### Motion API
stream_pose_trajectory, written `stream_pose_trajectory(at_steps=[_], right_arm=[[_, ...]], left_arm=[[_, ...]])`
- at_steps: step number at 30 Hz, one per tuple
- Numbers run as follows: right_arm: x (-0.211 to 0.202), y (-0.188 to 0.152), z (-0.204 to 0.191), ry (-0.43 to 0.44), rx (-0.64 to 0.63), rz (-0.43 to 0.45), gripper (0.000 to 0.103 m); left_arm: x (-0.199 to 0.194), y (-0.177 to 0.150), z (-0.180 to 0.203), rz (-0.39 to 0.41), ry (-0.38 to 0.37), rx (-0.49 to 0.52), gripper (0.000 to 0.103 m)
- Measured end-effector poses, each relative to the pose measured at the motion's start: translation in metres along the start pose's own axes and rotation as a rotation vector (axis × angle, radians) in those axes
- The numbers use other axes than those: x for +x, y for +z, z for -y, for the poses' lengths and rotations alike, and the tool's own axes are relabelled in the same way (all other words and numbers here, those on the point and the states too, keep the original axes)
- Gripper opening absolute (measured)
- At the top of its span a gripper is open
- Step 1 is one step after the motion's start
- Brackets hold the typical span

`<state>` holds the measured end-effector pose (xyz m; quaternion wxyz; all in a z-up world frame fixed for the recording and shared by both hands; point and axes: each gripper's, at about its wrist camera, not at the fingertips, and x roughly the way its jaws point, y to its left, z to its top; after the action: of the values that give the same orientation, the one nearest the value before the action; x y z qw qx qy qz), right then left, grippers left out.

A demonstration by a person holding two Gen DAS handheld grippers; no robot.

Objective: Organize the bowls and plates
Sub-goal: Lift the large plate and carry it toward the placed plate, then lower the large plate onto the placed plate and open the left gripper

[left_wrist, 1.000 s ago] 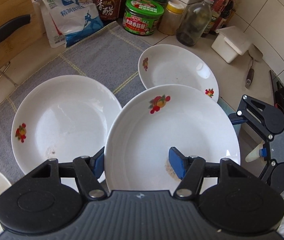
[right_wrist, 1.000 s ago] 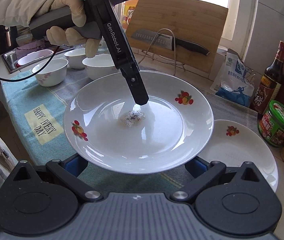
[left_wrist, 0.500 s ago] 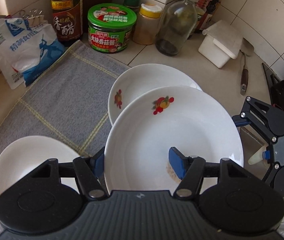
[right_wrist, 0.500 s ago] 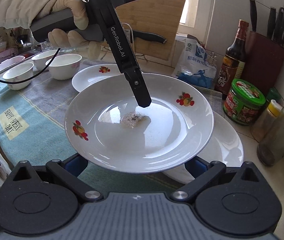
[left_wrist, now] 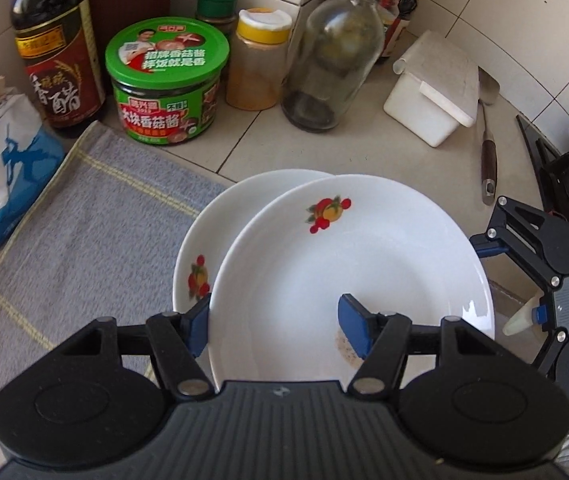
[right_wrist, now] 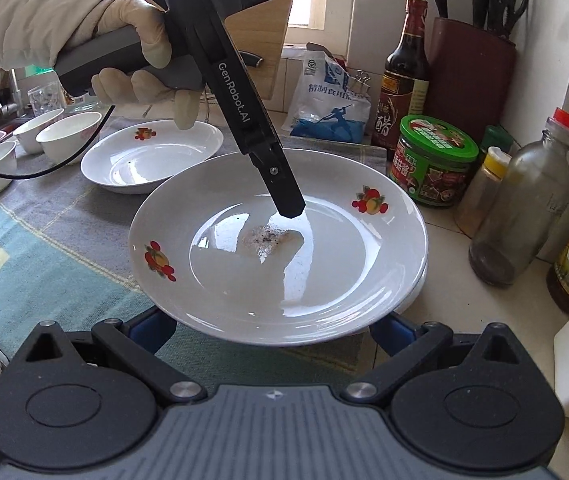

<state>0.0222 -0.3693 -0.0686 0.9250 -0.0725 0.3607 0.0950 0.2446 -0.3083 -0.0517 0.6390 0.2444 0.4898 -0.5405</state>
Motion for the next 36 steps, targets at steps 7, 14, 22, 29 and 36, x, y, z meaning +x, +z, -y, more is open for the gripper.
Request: stream_pose_trajectory(at_steps=[7, 14, 22, 29, 36], right_arm=[[-0.001, 0.000, 0.004, -0.016, 0.027, -0.018, 0.103], [0.000, 0.002, 0.005, -0.021, 0.057, -0.038, 0.103], [-0.001, 0.006, 0.008, -0.032, 0.081, -0.051, 0.103], [-0.003, 0.004, 0.007, -0.041, 0.080, -0.043, 0.103], [-0.004, 0.005, 0.005, -0.048, 0.079, -0.040, 0.103]], left_arm=[[0.017, 0.009, 0.001, -0.023, -0.003, 0.017, 0.064], [0.023, 0.014, 0.000, -0.028, -0.005, 0.016, 0.065], [0.030, 0.020, -0.002, -0.027, 0.009, 0.015, 0.067], [0.032, 0.026, 0.007, -0.025, 0.037, 0.046, 0.073], [0.033, 0.030, 0.012, -0.031, 0.056, 0.057, 0.076]])
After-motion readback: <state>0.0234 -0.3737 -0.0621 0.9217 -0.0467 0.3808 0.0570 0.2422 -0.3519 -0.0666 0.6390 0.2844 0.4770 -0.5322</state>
